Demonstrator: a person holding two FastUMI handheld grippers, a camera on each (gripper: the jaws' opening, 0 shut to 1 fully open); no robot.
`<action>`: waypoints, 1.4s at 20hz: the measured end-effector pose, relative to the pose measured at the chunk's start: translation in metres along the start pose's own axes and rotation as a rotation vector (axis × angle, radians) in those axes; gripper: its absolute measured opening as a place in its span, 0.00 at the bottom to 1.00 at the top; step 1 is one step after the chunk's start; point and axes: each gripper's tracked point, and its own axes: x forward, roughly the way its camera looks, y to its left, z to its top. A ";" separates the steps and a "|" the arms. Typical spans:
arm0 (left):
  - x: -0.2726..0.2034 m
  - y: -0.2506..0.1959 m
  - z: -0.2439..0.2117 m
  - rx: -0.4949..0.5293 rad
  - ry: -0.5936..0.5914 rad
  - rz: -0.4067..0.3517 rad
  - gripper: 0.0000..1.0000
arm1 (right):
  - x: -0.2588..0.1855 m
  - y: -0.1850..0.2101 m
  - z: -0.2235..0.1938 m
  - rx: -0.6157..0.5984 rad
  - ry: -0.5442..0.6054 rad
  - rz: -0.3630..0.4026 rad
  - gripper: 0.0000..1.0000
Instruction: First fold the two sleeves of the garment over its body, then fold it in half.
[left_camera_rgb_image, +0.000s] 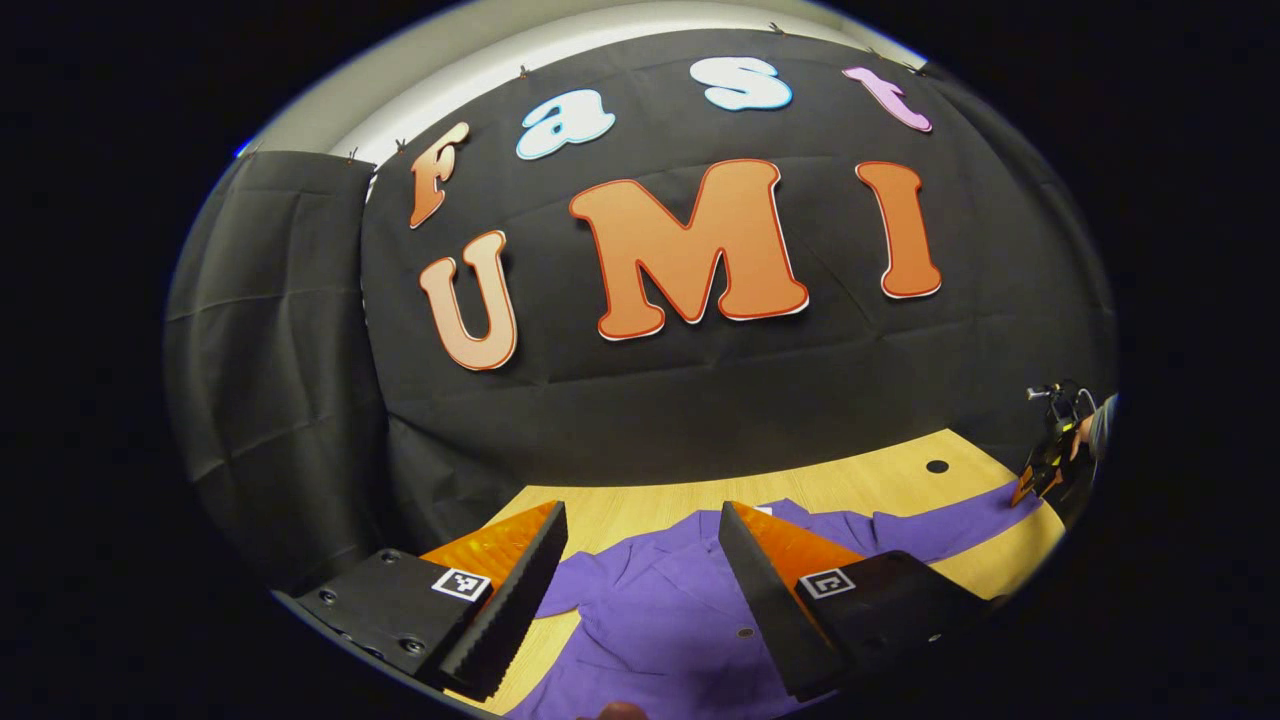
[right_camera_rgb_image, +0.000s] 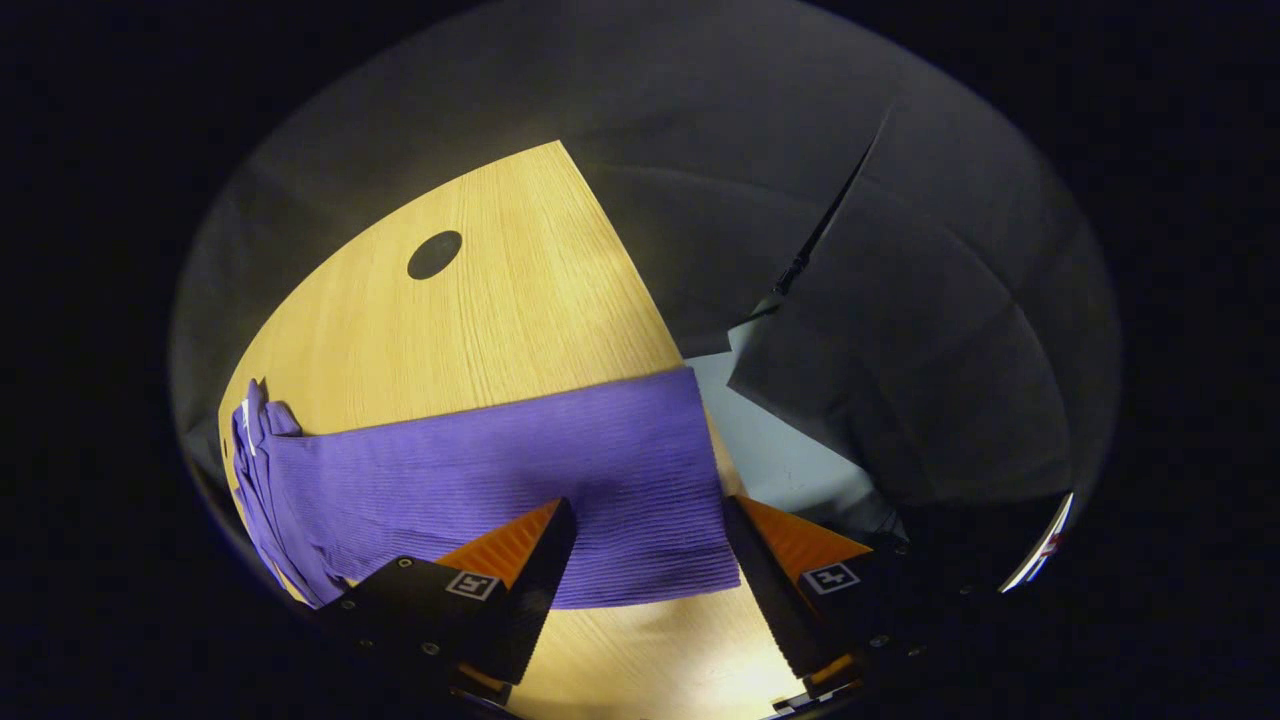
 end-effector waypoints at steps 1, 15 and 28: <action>0.000 -0.002 0.001 0.004 0.001 -0.002 0.96 | 0.002 0.005 -0.001 -0.014 -0.002 0.002 0.94; 0.004 0.008 -0.002 -0.024 -0.020 -0.033 0.97 | -0.072 0.068 0.013 -0.011 -0.092 0.170 0.04; 0.030 0.120 -0.018 -0.055 -0.061 -0.101 0.96 | -0.217 0.196 -0.003 -0.163 -0.271 0.166 0.04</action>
